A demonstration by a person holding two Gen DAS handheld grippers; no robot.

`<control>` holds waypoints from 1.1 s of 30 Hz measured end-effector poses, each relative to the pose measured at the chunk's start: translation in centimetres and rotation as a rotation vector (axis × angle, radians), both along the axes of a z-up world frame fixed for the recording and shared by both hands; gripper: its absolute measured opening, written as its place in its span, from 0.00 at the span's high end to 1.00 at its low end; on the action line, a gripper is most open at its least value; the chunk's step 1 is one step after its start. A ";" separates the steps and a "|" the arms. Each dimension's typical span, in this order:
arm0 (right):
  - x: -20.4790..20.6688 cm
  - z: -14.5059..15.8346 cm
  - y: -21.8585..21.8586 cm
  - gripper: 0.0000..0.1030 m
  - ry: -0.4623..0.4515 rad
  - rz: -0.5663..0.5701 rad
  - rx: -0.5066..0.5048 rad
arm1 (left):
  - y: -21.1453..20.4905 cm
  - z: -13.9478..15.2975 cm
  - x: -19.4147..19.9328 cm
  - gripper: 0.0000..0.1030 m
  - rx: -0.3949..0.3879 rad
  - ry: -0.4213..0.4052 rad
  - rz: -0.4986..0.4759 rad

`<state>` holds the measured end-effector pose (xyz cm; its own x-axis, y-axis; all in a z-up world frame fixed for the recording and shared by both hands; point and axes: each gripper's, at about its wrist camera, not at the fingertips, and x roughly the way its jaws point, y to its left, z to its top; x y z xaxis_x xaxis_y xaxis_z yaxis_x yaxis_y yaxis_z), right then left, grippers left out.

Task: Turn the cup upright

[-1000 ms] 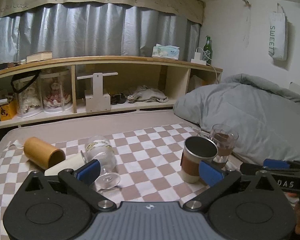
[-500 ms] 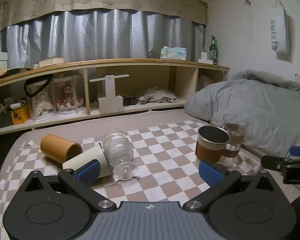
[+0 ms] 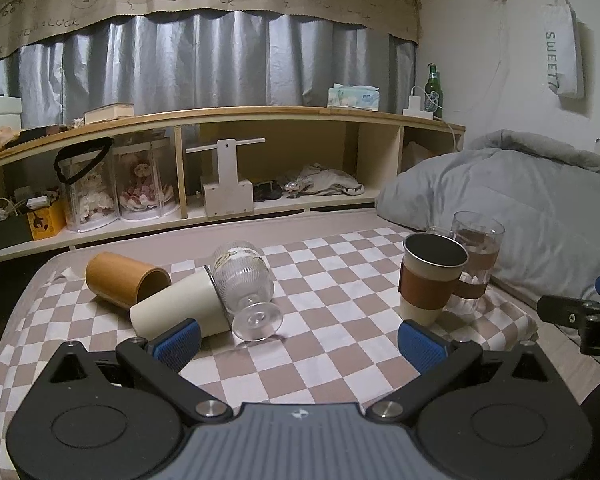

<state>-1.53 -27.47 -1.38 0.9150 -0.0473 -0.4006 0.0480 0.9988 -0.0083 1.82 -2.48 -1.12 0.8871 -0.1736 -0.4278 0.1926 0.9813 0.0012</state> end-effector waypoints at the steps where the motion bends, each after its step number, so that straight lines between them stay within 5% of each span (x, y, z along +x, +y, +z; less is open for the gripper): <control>1: -0.1 0.0 0.0 0.00 0.000 0.001 0.002 | 0.0 0.0 0.0 0.00 0.000 0.001 0.001; 33: -0.3 -0.2 0.4 0.00 -0.004 0.014 -0.019 | 0.0 -0.3 -0.2 0.00 0.012 -0.007 0.005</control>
<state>-1.78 -27.07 -1.59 0.9174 -0.0419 -0.3958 0.0340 0.9991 -0.0271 1.60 -2.44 -1.44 0.8907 -0.1642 -0.4240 0.1878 0.9821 0.0142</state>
